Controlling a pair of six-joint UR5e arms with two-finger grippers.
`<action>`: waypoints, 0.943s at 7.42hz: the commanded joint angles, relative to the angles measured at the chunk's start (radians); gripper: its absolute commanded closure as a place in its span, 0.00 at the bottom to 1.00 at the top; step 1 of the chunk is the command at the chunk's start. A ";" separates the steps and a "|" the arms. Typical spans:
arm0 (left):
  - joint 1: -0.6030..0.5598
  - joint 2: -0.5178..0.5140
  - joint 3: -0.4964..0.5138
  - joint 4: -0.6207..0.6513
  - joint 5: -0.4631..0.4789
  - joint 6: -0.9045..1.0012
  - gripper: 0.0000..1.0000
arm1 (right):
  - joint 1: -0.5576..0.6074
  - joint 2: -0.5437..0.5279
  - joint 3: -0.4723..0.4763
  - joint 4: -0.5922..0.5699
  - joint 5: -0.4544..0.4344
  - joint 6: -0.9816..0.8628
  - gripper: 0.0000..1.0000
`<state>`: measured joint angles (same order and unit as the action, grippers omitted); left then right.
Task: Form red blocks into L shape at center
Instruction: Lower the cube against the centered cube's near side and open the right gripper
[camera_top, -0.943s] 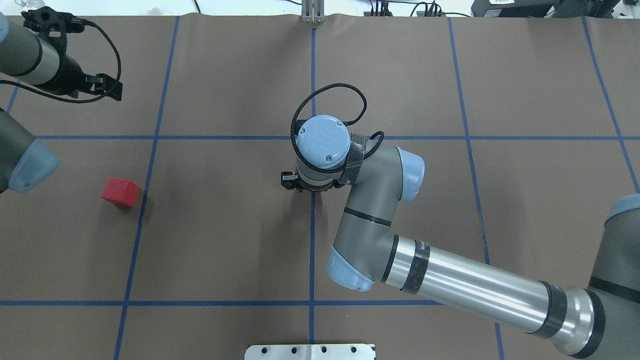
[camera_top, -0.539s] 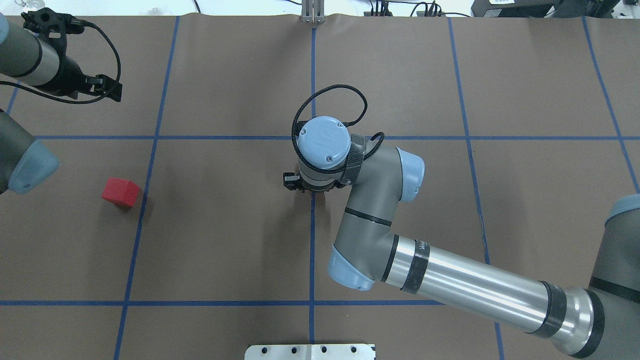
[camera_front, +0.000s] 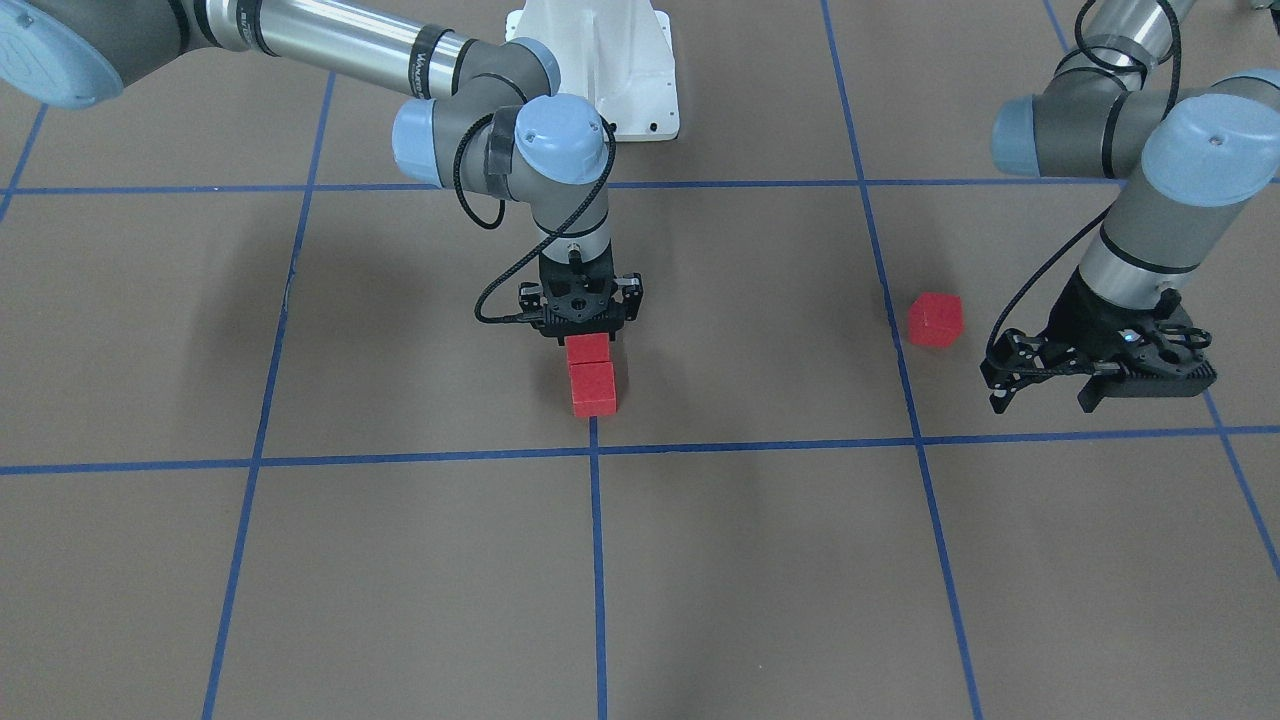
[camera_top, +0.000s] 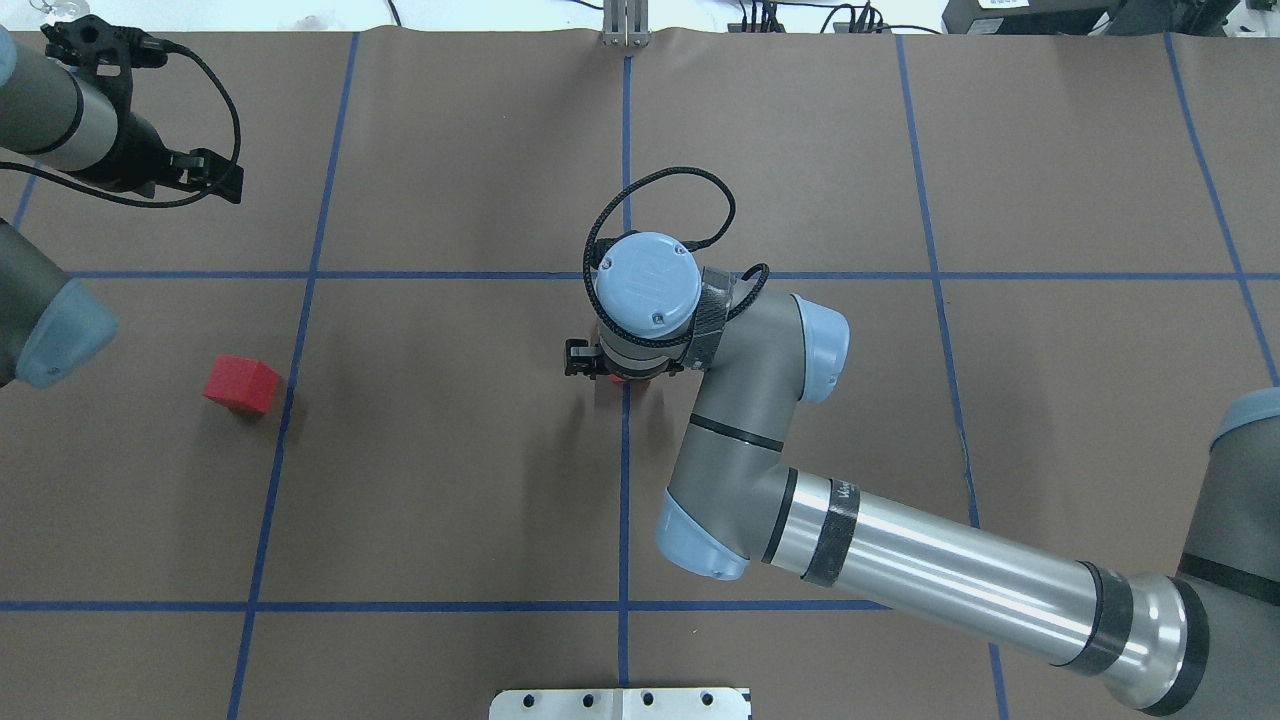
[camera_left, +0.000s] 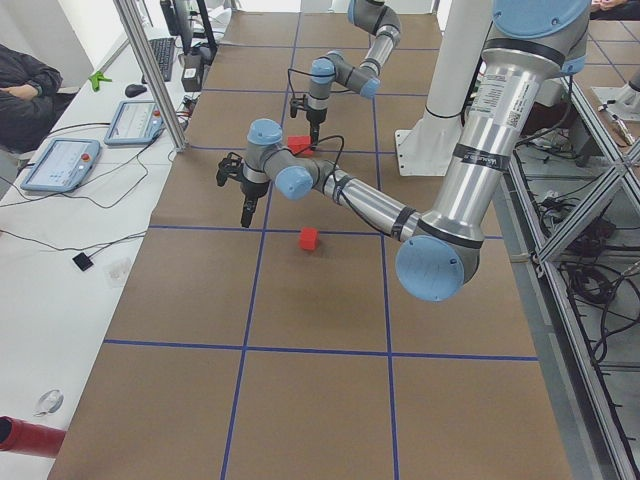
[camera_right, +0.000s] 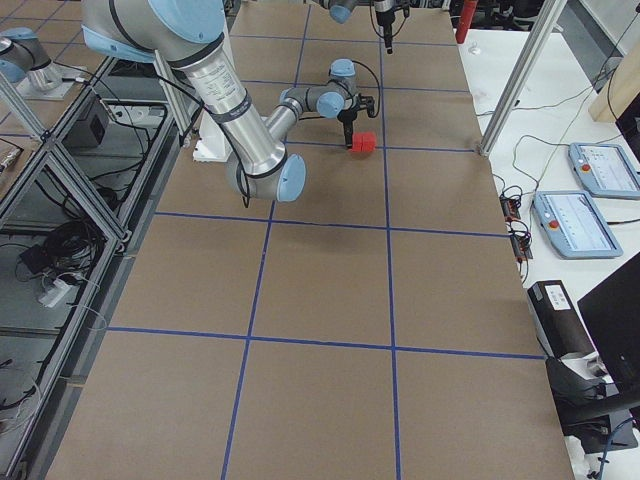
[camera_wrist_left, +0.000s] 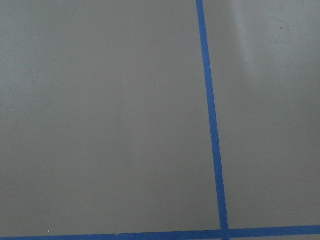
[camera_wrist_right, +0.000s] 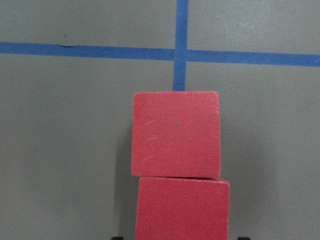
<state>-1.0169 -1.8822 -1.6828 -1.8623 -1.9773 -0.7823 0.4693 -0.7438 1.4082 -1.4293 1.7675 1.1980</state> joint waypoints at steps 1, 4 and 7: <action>0.000 0.002 0.000 0.000 0.000 -0.002 0.01 | 0.006 0.003 0.003 0.001 0.001 -0.002 0.02; 0.011 0.107 -0.003 -0.154 0.000 -0.119 0.00 | 0.118 0.000 0.061 -0.038 0.128 -0.006 0.02; 0.145 0.144 -0.026 -0.215 0.015 -0.163 0.00 | 0.227 -0.035 0.136 -0.157 0.205 -0.110 0.02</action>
<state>-0.9455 -1.7475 -1.7003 -2.0647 -1.9732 -0.9297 0.6480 -0.7557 1.5163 -1.5516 1.9385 1.1141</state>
